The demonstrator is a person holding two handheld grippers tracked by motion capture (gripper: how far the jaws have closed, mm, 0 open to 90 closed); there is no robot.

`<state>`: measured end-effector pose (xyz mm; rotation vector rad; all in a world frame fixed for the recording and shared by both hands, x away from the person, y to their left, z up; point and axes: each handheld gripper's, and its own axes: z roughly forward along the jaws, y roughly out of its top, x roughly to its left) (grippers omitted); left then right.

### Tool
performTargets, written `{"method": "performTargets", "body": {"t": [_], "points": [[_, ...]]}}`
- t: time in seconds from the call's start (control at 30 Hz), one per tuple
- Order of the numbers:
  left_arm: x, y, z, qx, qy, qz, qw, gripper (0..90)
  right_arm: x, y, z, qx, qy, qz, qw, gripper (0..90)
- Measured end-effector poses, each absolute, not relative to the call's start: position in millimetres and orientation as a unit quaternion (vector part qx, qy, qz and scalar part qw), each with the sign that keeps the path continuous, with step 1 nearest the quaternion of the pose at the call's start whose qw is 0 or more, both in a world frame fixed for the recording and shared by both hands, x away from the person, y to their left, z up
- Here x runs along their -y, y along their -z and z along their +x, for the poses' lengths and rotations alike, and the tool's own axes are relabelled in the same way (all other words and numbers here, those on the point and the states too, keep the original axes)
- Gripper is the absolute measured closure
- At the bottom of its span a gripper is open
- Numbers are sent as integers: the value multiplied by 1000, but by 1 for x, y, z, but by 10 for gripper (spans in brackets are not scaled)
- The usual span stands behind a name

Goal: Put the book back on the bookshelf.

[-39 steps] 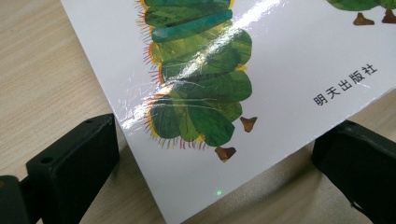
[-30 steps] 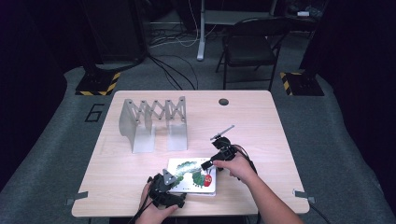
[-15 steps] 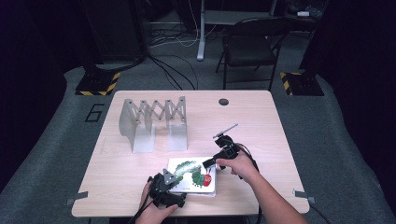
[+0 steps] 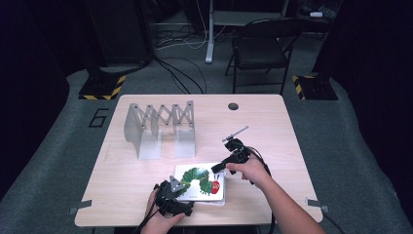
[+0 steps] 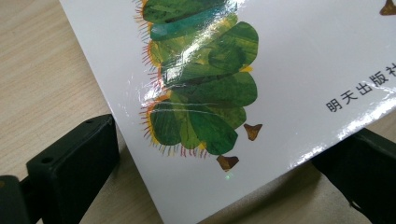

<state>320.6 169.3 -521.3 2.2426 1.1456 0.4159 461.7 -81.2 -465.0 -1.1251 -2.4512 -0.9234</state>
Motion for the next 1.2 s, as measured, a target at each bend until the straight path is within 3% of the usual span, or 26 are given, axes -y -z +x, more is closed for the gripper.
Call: {"method": "performTargets", "body": {"t": [0.83,1.2], "points": [[-175,519,322,-410,-145,852,290,46,82,438,460,864,351,-326,158,694],[-182,518,320,-401,-141,855,299,109,85,428,454,868,366,-286,174,763]]}}
